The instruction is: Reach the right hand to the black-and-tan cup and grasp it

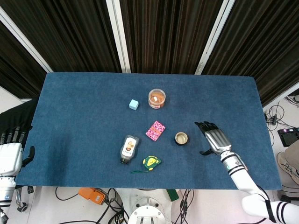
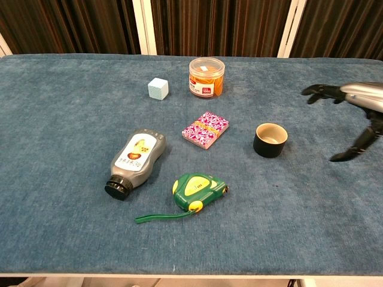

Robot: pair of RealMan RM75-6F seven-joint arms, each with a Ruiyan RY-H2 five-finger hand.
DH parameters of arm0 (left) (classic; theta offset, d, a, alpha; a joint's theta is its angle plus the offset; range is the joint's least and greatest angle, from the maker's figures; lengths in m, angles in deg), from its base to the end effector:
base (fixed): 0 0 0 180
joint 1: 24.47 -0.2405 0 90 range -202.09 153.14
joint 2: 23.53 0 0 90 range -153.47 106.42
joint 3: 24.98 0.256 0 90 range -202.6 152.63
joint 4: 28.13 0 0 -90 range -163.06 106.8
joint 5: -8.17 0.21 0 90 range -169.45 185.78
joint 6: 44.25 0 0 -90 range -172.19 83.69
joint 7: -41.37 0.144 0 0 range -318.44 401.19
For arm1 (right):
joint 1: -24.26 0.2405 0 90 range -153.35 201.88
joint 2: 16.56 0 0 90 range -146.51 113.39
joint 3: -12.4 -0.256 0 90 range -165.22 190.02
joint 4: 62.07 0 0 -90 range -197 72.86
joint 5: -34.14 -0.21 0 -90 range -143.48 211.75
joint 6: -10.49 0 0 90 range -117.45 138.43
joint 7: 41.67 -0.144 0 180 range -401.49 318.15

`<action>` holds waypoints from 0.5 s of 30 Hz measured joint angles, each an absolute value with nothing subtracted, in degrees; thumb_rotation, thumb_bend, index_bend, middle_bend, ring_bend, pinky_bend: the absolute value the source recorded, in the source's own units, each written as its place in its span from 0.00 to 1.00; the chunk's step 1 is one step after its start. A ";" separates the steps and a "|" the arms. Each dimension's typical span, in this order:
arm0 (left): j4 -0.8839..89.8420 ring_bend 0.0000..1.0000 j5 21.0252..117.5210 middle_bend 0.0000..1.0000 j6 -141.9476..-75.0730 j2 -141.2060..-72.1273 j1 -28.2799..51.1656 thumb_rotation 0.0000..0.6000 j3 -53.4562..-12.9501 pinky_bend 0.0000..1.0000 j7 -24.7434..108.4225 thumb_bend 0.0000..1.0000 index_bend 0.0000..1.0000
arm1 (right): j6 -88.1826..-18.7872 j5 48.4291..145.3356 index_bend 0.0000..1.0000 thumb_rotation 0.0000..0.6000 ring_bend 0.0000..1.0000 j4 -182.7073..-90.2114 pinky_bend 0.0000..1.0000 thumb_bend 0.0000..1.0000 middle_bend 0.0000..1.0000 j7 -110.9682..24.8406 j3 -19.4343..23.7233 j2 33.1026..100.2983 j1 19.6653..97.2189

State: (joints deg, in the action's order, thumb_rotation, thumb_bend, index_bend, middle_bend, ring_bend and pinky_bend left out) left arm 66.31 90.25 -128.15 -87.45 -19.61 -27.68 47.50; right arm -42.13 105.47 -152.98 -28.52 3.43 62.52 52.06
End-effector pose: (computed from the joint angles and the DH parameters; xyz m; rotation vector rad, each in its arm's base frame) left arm -0.3142 0.1796 0.1571 -1.3694 -0.8951 -0.8036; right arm -0.2249 -0.2922 0.0226 1.8039 -1.1117 0.8194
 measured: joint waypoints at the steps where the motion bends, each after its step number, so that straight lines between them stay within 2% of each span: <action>1: 66.31 0.09 90.22 0.04 -128.09 -87.44 -19.59 1.00 -27.68 0.07 47.54 0.45 0.14 | -41.85 105.21 0.16 1.00 0.16 -152.53 0.20 0.19 0.17 -28.36 3.21 63.27 52.62; 10: 66.36 0.09 89.95 0.04 -127.86 -87.37 -19.52 1.00 -27.80 0.07 47.32 0.45 0.14 | -39.36 102.62 0.24 1.00 0.22 -149.59 0.27 0.31 0.17 -26.46 1.98 68.60 57.55; 15: 66.43 0.10 89.84 0.04 -127.66 -87.29 -19.49 1.00 -27.85 0.07 46.72 0.45 0.14 | -39.29 101.52 0.31 1.00 0.31 -146.98 0.33 0.36 0.24 -25.86 1.62 71.75 59.21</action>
